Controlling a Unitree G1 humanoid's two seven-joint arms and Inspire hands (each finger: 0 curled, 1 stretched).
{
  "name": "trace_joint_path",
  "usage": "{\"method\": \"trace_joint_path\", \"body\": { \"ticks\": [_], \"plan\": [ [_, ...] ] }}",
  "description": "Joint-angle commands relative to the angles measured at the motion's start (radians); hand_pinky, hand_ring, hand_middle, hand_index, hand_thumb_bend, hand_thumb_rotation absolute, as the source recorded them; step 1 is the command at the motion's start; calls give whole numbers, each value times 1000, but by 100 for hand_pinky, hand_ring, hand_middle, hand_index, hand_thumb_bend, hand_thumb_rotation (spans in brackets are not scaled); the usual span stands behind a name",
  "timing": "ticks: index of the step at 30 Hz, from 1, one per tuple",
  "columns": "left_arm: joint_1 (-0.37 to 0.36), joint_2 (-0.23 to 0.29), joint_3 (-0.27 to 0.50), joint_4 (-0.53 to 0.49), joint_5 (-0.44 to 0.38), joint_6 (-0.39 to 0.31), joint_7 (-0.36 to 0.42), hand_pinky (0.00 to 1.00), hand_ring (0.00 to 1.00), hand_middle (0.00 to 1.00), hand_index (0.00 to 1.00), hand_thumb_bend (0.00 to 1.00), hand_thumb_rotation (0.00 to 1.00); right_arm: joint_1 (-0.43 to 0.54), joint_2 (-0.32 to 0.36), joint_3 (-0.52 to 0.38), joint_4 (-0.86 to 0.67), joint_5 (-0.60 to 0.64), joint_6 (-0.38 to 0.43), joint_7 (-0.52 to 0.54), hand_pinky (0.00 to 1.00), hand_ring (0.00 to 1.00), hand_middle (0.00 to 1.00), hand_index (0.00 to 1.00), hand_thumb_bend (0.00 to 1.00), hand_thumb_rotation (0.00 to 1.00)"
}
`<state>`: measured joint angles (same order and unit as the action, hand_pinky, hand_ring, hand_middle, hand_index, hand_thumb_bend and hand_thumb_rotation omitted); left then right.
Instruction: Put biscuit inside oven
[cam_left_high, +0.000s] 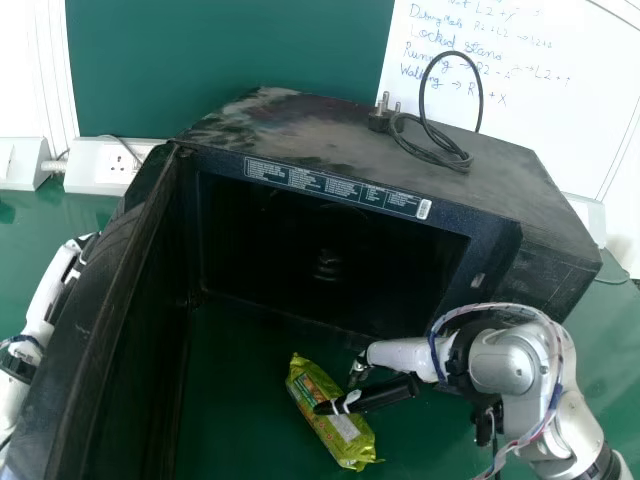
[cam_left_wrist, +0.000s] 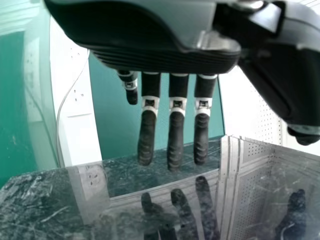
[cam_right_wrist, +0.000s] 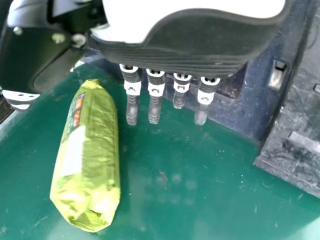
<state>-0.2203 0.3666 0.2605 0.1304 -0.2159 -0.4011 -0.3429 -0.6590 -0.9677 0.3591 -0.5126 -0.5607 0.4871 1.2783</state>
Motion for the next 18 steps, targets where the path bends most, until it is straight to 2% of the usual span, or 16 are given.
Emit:
{"method": "trace_joint_path", "body": {
  "ticks": [1,4,5,7,8,12,13,14,15,16,17,18],
  "plan": [
    [5,1,4,10,-7,-11,-8,28,37,41,48,51,6,32,18,13,-38,-37,-17,-30,71,79,79,70,100,42],
    [3,0,4,14,-3,-18,-8,28,36,41,48,51,6,34,35,74,-45,-116,-56,-14,50,59,62,56,100,45],
    [3,-1,4,14,-3,-19,-7,28,36,41,48,51,6,32,48,96,-45,-152,-54,-2,47,56,60,58,100,45],
    [4,-3,4,12,-4,-15,-4,28,36,41,48,51,6,37,79,128,-51,-230,-38,14,34,45,55,77,100,45],
    [5,-5,4,9,-7,-9,-3,28,36,41,48,51,6,43,89,140,-56,-270,-47,15,31,43,54,82,100,46],
    [9,-2,2,3,7,-10,6,29,37,40,48,51,6,83,127,160,-74,-405,-93,11,23,35,47,81,100,51],
    [9,-1,2,2,5,-10,4,30,37,40,48,51,6,88,142,165,-75,-432,-96,25,24,37,48,78,100,51],
    [9,-1,2,2,3,-10,4,30,37,40,48,51,6,91,155,172,-74,-458,-107,40,30,48,55,75,100,50],
    [9,-1,2,2,2,-10,4,29,37,41,48,51,6,95,173,175,-73,-479,-109,57,41,63,69,77,100,52],
    [8,-1,2,2,3,-11,5,29,37,41,48,51,6,101,193,174,-72,-495,-107,71,48,70,76,77,100,51],
    [9,-2,1,0,4,-12,6,29,36,41,48,51,6,108,210,174,-73,-514,-111,82,53,75,80,77,100,49],
    [9,-2,1,-1,6,-12,8,29,36,41,48,51,6,114,226,173,-75,-534,-114,94,53,75,81,82,100,48]
  ]
}}
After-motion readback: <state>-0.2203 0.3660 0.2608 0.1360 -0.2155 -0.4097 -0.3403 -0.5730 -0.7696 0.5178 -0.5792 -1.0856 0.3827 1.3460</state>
